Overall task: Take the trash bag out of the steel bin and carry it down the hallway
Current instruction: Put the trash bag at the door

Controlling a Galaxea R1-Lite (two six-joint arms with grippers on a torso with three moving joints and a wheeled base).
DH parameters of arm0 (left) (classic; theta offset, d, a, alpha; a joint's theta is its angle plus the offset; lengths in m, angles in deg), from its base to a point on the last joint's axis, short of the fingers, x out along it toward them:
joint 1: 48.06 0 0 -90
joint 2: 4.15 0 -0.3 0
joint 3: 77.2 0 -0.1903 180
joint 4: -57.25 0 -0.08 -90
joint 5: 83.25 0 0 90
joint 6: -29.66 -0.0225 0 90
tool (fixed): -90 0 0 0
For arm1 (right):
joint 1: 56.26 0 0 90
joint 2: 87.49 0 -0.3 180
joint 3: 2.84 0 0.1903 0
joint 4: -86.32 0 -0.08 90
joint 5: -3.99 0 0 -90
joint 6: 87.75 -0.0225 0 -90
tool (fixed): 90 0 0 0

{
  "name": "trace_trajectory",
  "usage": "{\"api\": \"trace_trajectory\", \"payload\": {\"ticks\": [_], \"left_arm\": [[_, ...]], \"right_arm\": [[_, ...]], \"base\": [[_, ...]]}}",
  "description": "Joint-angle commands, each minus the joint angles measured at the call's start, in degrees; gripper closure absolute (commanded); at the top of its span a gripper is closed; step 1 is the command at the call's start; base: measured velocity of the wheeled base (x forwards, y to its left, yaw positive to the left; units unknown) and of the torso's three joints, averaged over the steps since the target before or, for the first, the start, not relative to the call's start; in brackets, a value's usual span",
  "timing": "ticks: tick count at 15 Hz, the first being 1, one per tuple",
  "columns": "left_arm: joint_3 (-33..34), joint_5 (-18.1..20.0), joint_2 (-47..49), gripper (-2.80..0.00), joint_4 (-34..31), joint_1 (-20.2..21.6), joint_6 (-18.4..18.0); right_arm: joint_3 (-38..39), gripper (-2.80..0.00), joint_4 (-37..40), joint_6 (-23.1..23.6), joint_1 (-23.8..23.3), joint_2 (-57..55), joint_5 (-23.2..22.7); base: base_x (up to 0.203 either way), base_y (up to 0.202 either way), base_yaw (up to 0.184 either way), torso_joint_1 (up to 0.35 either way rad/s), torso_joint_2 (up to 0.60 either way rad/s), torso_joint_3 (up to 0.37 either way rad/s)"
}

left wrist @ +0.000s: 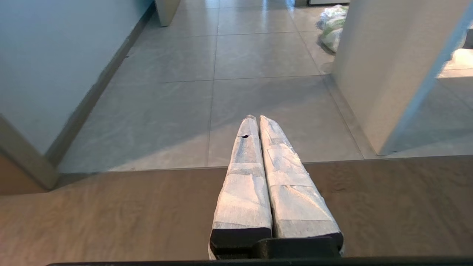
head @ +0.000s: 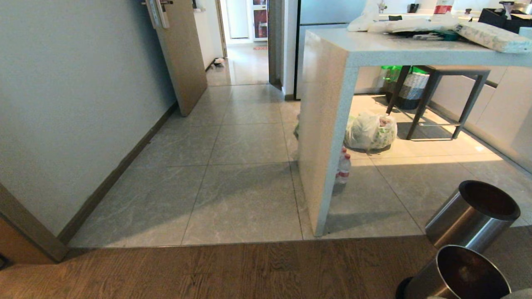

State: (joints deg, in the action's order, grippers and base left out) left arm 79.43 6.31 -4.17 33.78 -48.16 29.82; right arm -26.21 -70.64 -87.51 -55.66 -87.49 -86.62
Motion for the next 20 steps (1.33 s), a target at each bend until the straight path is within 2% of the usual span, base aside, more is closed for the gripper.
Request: {"api": "trace_trajectory", "payload": {"ticks": [1, 20], "left_arm": [[0.09, 0.00, 0.02, 0.00, 0.01, 0.01, 0.02], [0.09, -0.01, -0.06, 0.00, -0.08, 0.01, 0.37]], "right_arm": [[0.09, 0.00, -0.02, 0.03, 0.02, -0.09, -0.01], [0.09, 0.00, -0.02, 0.03, 0.02, -0.09, -0.01]], "base": [[0.000, 0.189, 0.002, 0.002, 0.00, 0.002], [0.000, 0.192, 0.000, 0.003, 0.00, 0.002]]}}
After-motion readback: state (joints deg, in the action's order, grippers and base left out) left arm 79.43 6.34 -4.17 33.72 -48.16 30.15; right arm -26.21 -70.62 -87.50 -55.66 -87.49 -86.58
